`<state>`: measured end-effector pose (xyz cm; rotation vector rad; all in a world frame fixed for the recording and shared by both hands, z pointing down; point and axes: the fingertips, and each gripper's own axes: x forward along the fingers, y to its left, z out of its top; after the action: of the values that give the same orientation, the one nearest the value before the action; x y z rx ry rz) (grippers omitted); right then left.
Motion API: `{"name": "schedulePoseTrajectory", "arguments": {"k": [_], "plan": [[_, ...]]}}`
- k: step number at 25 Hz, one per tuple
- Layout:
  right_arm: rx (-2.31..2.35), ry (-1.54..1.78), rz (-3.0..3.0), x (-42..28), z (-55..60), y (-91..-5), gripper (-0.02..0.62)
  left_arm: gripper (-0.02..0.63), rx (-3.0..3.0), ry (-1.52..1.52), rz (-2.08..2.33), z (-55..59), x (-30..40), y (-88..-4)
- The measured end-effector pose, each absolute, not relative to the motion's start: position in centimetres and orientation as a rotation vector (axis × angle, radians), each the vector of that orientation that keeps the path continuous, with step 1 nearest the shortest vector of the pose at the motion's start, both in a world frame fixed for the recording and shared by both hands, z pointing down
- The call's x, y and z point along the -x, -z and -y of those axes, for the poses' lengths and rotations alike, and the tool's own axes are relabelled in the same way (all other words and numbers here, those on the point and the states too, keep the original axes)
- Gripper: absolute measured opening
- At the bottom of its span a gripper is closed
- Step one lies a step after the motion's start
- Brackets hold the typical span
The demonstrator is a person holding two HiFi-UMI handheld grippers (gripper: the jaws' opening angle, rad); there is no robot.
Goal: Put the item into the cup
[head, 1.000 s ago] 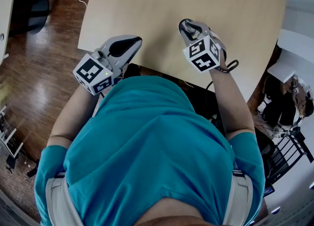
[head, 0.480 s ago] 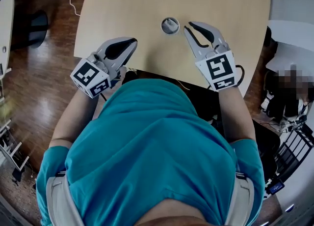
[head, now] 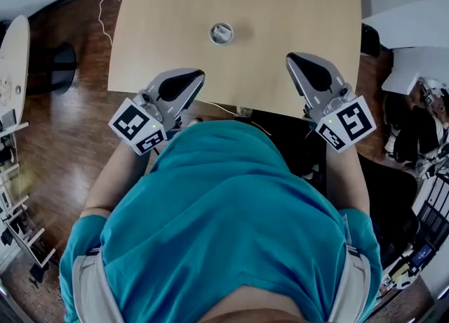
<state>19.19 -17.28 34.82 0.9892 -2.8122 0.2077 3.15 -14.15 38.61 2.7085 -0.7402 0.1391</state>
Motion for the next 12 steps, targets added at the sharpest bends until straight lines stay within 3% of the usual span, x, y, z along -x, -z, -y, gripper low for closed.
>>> {"name": "schedulePoseTrajectory", "arguments": {"k": [5, 12], "plan": [[-1.043, -0.191, 2.833, -16.0, 11.4, -32.5, 0.002, 0.002, -2.769, -0.056, 0.705, 9.9, 1.0, -36.8], [-1.136, -0.256, 2.883, -7.2, 3.5, -29.9, 0.001, 0.002, -2.813, -0.03, 0.673, 1.1, 12.0, -35.9]]}}
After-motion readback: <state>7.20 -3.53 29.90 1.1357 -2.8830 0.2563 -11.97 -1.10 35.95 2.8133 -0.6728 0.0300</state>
